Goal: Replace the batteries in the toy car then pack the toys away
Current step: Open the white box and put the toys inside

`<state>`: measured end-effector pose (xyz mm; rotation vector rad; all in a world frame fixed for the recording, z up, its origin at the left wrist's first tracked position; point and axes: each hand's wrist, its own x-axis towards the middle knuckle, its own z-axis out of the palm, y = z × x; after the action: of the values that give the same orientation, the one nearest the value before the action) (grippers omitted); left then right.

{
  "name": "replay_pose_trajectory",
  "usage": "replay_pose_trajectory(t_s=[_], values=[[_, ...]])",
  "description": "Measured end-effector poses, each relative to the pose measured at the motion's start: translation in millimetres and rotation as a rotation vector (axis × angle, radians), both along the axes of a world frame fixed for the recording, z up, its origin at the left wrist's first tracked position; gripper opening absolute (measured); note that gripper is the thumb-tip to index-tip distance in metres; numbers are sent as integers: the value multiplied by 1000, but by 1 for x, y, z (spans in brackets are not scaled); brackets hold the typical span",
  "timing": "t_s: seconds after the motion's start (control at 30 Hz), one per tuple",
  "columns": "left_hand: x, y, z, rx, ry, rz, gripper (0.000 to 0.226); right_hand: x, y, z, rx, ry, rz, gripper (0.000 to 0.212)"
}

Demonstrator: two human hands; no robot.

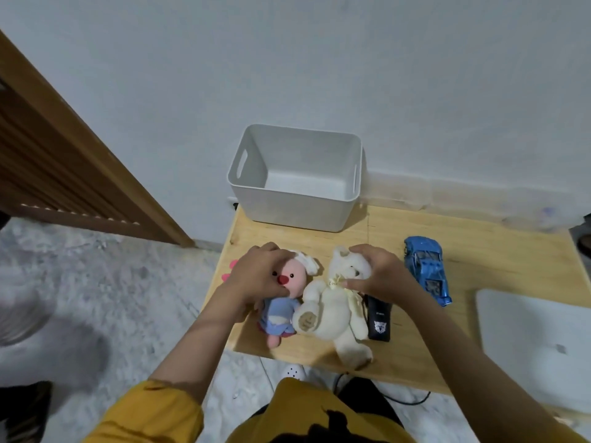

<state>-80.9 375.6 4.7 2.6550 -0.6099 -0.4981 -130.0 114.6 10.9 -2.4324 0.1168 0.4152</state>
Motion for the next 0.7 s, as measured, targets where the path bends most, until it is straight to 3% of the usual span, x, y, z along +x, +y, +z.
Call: replay_pose_trajectory(t_s=[0.33,0.7], values=[[20,3,84,-231,-126,12,74,19,-7,124,-35,-221,70,70],[117,-10,176,-247,-517,28,68,87,-4,200,-95,-663,-14,73]])
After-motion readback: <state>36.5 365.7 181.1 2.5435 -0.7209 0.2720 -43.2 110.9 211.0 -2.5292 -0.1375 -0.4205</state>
